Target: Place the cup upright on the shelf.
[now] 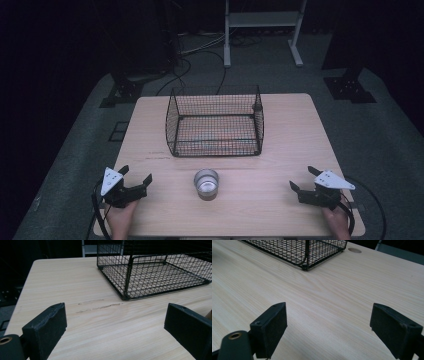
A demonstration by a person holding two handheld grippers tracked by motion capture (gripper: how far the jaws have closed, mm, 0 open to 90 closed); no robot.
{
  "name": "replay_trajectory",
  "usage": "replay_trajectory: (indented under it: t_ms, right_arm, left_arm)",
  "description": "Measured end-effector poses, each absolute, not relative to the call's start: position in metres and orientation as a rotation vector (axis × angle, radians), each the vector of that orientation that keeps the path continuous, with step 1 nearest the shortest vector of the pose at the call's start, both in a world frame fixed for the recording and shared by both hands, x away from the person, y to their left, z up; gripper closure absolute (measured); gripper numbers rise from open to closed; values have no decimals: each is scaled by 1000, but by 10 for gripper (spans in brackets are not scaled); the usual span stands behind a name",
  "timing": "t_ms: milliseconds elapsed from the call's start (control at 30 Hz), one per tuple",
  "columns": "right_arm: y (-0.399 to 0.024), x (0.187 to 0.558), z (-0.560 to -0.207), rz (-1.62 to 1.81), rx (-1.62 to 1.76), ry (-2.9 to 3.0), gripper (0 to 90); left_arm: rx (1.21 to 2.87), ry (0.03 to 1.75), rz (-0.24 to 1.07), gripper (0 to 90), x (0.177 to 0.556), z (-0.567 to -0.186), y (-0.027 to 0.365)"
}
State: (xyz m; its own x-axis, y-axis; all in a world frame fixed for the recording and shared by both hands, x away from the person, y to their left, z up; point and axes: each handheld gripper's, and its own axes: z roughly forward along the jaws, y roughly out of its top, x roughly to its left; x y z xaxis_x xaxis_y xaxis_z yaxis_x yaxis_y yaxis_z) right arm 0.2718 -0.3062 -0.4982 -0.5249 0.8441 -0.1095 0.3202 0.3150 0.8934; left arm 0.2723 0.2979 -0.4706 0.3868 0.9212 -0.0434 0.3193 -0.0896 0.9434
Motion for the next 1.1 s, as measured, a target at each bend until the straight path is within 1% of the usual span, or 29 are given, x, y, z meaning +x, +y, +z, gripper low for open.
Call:
replay_trajectory:
  t_ms: [633, 1100]
  right_arm:
    - [-306, 272, -498, 1166, 1023, 2004, 135]
    - [-306, 271, -498, 1164, 1023, 2004, 134]
  left_arm:
    - [1671, 1049, 711, 26, 272, -468, 283]
    - [1753, 981, 720, 26, 273, -467, 265]
